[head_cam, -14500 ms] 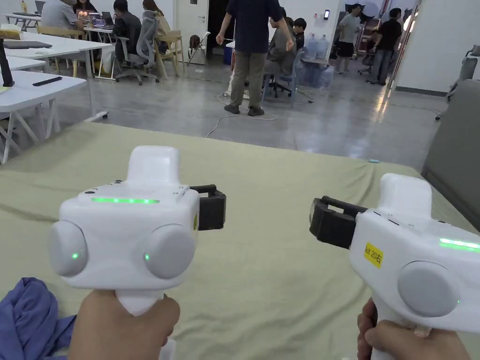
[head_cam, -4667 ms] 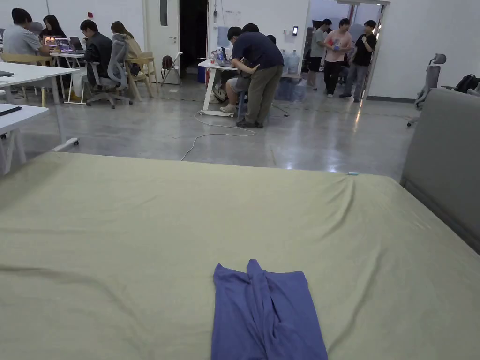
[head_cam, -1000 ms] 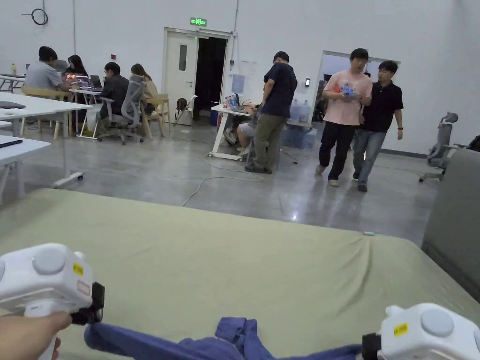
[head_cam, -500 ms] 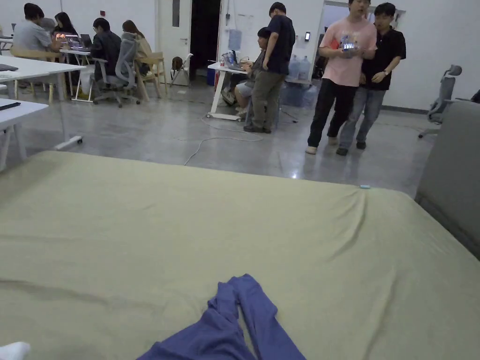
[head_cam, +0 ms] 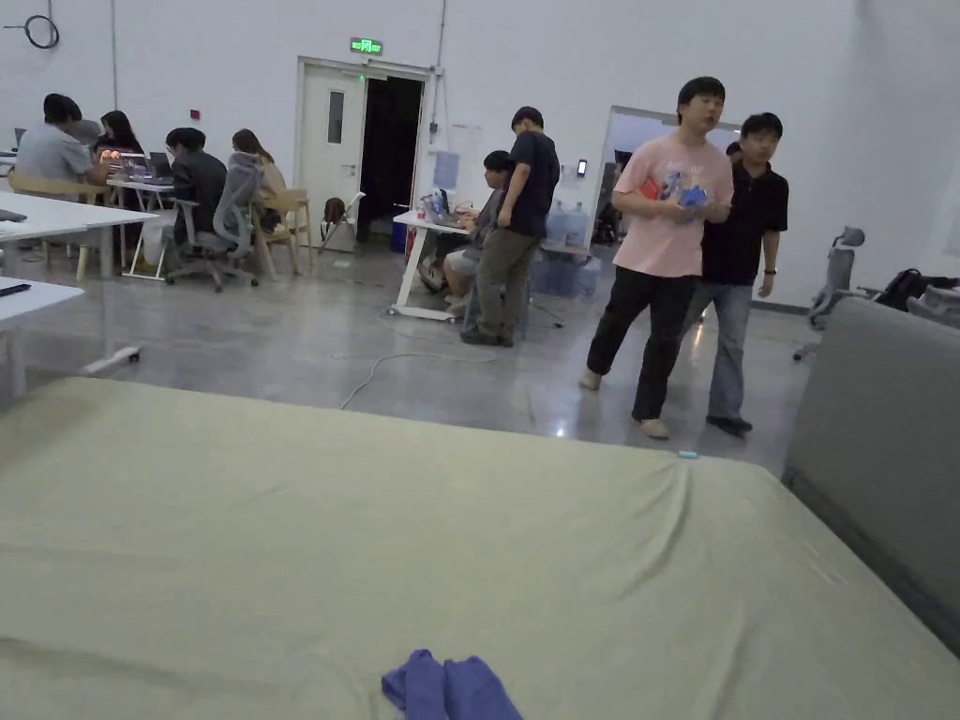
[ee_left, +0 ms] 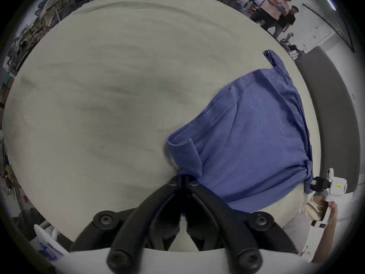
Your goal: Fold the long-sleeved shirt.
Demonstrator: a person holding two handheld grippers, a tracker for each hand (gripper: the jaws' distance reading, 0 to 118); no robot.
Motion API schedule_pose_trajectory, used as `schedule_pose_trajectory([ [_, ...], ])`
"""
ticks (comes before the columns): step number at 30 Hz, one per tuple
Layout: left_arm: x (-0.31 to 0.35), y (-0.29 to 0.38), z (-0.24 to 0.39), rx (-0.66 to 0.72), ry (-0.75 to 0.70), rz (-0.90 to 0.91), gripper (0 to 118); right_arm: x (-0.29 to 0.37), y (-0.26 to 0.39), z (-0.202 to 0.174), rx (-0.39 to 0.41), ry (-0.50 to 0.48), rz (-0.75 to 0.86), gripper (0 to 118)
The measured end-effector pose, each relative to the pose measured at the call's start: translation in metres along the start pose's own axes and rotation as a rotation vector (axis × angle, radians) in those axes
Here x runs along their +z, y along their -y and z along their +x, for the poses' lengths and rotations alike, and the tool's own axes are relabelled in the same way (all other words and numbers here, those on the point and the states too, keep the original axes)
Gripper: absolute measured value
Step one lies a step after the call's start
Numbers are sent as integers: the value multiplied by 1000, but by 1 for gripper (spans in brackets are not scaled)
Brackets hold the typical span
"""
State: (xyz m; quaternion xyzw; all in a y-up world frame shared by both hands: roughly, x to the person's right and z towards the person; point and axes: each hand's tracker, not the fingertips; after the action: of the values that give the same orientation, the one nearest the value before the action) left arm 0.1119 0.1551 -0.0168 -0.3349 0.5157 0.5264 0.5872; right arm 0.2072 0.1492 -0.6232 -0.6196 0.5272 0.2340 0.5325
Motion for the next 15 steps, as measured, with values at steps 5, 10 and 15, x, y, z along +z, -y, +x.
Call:
schedule_pose_trajectory([
  [5, 62, 0, 5, 75, 113, 164, 117, 63, 1, -24, 104, 116, 169, 105],
  [10, 114, 26, 33, 22, 204, 254, 113, 138, 20, -45, 87, -8, 388, 107],
  [15, 80, 68, 73, -219, 29, 136, 0, 119, 51, -75, 239, 117, 358, 0],
])
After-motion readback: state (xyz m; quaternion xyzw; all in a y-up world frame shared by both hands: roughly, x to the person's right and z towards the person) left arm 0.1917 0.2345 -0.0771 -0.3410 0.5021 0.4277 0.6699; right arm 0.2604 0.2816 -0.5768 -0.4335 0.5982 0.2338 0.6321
